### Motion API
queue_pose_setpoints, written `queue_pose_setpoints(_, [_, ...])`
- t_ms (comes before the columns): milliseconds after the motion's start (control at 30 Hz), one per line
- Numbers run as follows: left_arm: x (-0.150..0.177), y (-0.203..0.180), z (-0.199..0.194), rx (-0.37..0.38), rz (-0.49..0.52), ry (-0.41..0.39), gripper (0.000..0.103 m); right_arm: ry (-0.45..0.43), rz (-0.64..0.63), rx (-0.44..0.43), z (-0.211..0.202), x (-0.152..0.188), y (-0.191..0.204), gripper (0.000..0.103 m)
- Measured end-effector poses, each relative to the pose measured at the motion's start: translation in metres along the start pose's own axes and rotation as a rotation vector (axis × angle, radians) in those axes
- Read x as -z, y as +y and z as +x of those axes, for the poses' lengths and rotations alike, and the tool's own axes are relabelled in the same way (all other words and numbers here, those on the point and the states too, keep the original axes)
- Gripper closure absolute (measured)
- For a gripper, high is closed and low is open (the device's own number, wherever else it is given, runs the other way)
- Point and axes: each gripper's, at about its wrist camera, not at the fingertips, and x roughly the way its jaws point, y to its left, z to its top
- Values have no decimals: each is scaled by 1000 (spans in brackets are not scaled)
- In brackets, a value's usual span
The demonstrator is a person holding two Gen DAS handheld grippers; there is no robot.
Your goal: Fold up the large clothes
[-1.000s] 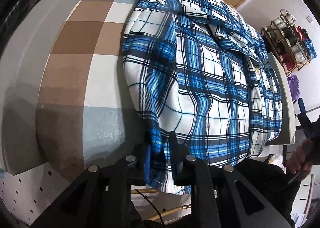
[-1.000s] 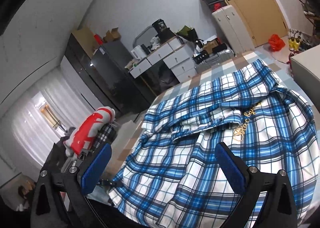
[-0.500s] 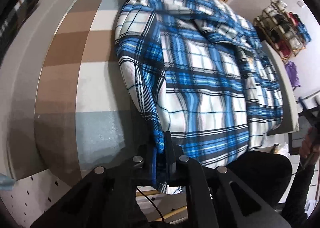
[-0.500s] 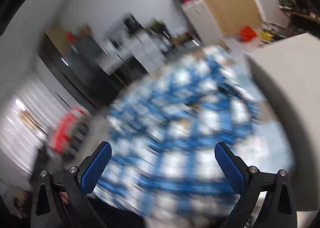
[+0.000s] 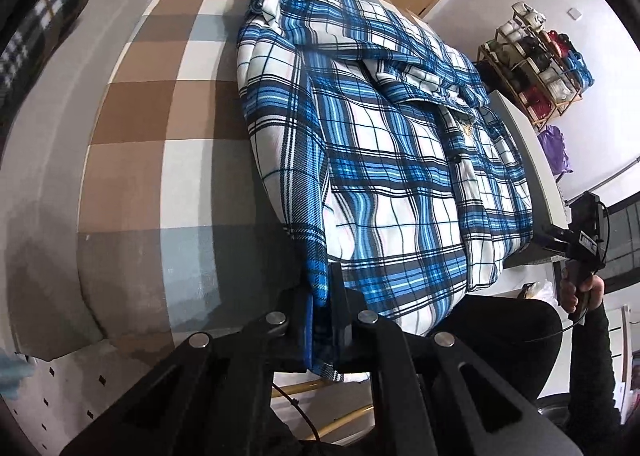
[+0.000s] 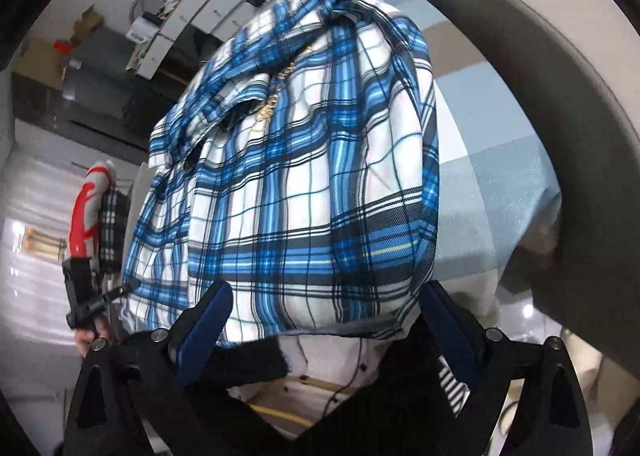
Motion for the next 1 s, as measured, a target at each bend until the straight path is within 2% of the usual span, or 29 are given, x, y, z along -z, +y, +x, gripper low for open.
queue_pose_setpoints(100, [2,4,1,2,-6,-1,102,1,13,20,1,-2,2,19])
queue_pose_setpoints(200, [2,5,3,4,-8,3,102,-3,-17,111,0,0,6,46])
queue_pose_setpoints(233, [2,4,4,5,-5,3,102,-6,-25,136,0,0,5,64])
queue_pose_setpoints(267, [2,4,4,4,-3,3,102,-14,-42,182,0,2,6,77])
queue_pose_setpoints(367, [3,2,5,-8,8,4,102,-22,-94,250,1,8,10,94])
queue_pose_setpoints(433, [4,1,6,-13,15,6,102,-28,-115,262,0,12,13,98])
queue_pose_setpoints(567, [3,4,7,-15,16,13,102,-86,-170,262,-15,21,23,99])
queue_pose_setpoints(767, [3,4,9,-18,22,26,102,-28,-162,306,-19,40,14,101])
queue_pose_setpoints(833, [3,4,9,-19,21,28,102,-40,-130,303,-22,42,5,100])
queue_pose_setpoints(1000, [3,2,10,-33,34,31,102,-72,68,63,-28,33,-29,100])
